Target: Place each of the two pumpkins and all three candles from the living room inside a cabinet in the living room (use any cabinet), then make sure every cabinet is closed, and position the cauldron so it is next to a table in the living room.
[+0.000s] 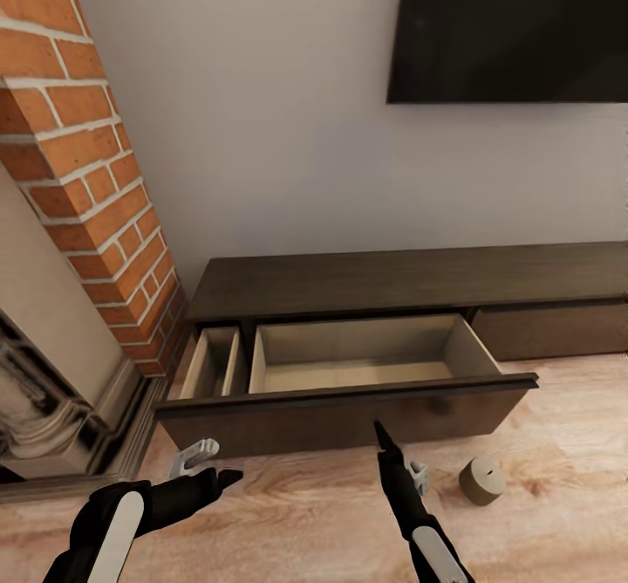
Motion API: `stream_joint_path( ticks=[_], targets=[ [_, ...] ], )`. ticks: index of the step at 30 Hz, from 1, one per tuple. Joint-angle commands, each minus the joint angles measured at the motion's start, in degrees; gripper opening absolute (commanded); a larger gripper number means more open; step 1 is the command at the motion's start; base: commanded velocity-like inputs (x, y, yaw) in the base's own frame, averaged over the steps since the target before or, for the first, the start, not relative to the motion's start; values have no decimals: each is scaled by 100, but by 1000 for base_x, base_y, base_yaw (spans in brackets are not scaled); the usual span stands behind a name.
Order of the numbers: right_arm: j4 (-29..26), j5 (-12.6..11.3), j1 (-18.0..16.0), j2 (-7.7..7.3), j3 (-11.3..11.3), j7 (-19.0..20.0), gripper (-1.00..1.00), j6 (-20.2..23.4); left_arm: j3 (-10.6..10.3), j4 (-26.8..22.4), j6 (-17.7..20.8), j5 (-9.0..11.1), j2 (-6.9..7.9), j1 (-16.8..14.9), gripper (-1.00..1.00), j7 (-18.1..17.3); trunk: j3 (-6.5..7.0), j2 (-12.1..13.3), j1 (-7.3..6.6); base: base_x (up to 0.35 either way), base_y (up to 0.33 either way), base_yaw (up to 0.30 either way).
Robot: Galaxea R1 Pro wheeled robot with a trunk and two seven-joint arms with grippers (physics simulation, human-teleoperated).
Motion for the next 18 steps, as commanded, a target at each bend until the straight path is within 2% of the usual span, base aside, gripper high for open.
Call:
stream_joint_path(
  ticks=[1, 6, 9, 11, 14, 15, 16, 18],
  targets=[
    [5, -38, -17, 0, -8, 22, 100, 65, 6, -2, 25, -34, -1, -3, 100, -44, -4, -2, -4, -302, 0, 0],
    [2, -21, -155, -13, 14, -366, 100, 558, 0, -2, 25, -34, -7, -3, 100, -44, -4, -2, -4, -309, 0, 0],
    [-59, -12, -185, 22, 30, -1164, 100, 937, 9, -2, 25, -34, 3, -3, 100, -44, -4, -2, -4, -194, 0, 0],
    [-192, -12, -186, -2, 37, -1426, 100, 1109, 16, -2, 25, -34, 5, -3, 100, -44, -4, -2, -4, -79, 0, 0],
    [-684, 13, -133, -48, 46, -1758, 100, 1652, 34, -2, 25, -36, 12, -3, 100, -44, 32, 78, -48, -25, 0, 0],
    [-913, 19, -117, -123, 42, -1976, 100, 1951, 41, -2, 25, -40, 16, -3, 100, -44, 50, 118, -70, -8, 0, 0],
    [-971, 20, -101, -166, 41, -2054, 100, 2058, 44, -2, 25, -40, 18, -3, 100, -44, 68, 158, -92, -7, 0, 0],
    [-1182, -1, 100, -435, 38, -2309, 100, 2548, 50, -2, 25, -50, 22, -3, 100, -44, 103, 239, -136, -3, 0, 0]
  ],
)
